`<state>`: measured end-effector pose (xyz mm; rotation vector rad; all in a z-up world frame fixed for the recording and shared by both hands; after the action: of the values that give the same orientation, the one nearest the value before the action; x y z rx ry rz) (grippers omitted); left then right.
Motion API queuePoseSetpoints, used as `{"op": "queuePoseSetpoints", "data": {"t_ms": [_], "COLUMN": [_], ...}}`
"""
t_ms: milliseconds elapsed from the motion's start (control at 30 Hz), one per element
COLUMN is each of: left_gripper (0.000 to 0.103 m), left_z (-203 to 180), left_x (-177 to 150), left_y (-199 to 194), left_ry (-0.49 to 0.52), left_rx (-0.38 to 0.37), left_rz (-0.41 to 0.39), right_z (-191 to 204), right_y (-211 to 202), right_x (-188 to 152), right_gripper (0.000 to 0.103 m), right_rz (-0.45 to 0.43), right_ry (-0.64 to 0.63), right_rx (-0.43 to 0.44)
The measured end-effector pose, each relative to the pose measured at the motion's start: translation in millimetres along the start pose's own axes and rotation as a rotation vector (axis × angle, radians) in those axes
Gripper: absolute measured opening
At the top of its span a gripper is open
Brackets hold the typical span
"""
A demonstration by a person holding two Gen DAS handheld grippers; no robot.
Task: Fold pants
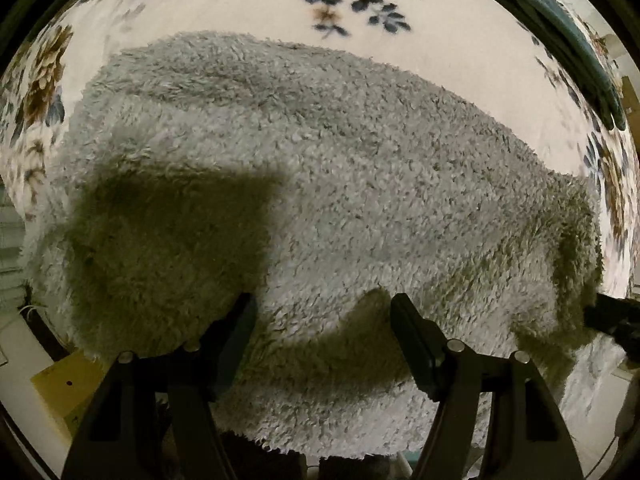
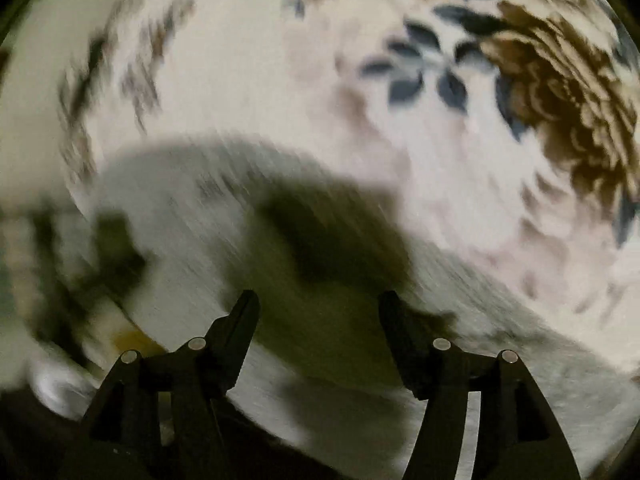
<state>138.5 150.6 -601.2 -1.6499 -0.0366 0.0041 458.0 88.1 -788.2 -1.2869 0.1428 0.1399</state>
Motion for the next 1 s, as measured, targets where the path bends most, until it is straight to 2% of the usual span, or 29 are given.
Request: {"op": "queuePoseSetpoints", "data": {"t_ms": [67,100,167,233,300,367,433,500,567,600,633,667,700,733,800,900,933,1000], "left_gripper": [0.067,0.067,0.067,0.067,0.067,0.067,0.067,0.067,0.067,0.067,0.067,0.067,0.067,0.067,0.067,0.067,0.067,0.067], "left_z": [-4.7,-6.8,-13.1,-10.8,-8.1,-7.4,-2.1,3.2,12.1,15.2,21.9,27.8,37.3,47.5,63.4,94.5,102.4,116.3], "left_x": [-5.1,-5.8,-3.6,-6.9,-10.9,-22.7,-32.0,-42.4,-55.9,-64.2,-72.9,-79.6,-88.1,-96.2,-104.0,-107.8,-103.7,-99.0], "left_y": [0.1,-0.5,-5.3,-14.0,-18.9,-25.0,-27.9,-29.6,-31.6,-31.2,-34.3,-35.6,-36.9,-35.8,-30.4,-14.0,-6.3,4.1], "left_ry": [0.004,0.005,0.007,0.008,0.003,-0.012,-0.04,-0.069,-0.115,-0.137,-0.164,-0.185,-0.214,-0.254,-0.314,-0.436,-0.482,-0.536], "left_rx": [0.007,0.008,0.006,0.007,0.009,0.01,0.007,-0.004,-0.025,-0.036,-0.044,-0.049,-0.056,-0.061,-0.071,-0.096,-0.116,-0.13], "left_rz": [0.003,0.002,-0.002,-0.008,-0.015,-0.019,-0.018,-0.009,-0.004,-0.009,-0.015,-0.017,-0.019,-0.017,-0.011,0.001,-0.01,-0.026], "right_z": [5.1,3.9,0.0,-1.8,-16.0,-32.1,-50.9,-71.0,-85.9,-90.5,-91.9,-94.1,-97.1,-99.5,-101.6,-93.1,-101.4,-103.3], "right_y": [12.0,15.2,11.7,-4.4,-28.8,-38.6,-43.1,-46.6,-50.3,-55.5,-69.2,-78.5,-87.9,-93.3,-91.9,-57.6,-40.1,-5.9], "right_x": [0.3,1.3,8.3,20.2,36.1,49.1,63.1,73.8,74.7,68.7,56.1,44.3,32.7,13.5,-30.4,-92.7,-119.5,-155.5], "right_gripper": [0.064,0.051,0.014,0.012,0.011,0.011,0.0,0.0,0.003,0.009,0.014,0.035,0.056,0.06,0.06,0.06,0.06,0.06], "right_rz": [0.024,0.02,-0.011,-0.087,-0.179,-0.216,-0.248,-0.264,-0.216,-0.201,-0.222,-0.24,-0.306,-0.31,-0.293,-0.248,-0.216,-0.17], "right_ry": [-0.053,-0.07,-0.057,-0.024,0.063,0.15,0.218,0.296,0.39,0.413,0.416,0.416,0.449,0.472,0.553,0.742,0.858,1.048], "right_rx": [-0.036,-0.054,-0.052,-0.055,-0.04,-0.023,-0.046,-0.044,0.075,0.117,0.158,0.166,0.213,0.242,0.308,0.329,0.337,0.413]}}
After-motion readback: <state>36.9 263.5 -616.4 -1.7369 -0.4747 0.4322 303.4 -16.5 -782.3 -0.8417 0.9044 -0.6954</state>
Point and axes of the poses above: each gripper's, at about its wrist camera, not at the fingertips, and y roughly the way its jaws point, z to its left, x to its top, the point moved 7 cm from there along y, roughly the way its jaws point, and after that the axes turned 12 degrees about y, right-handed, at the moved point
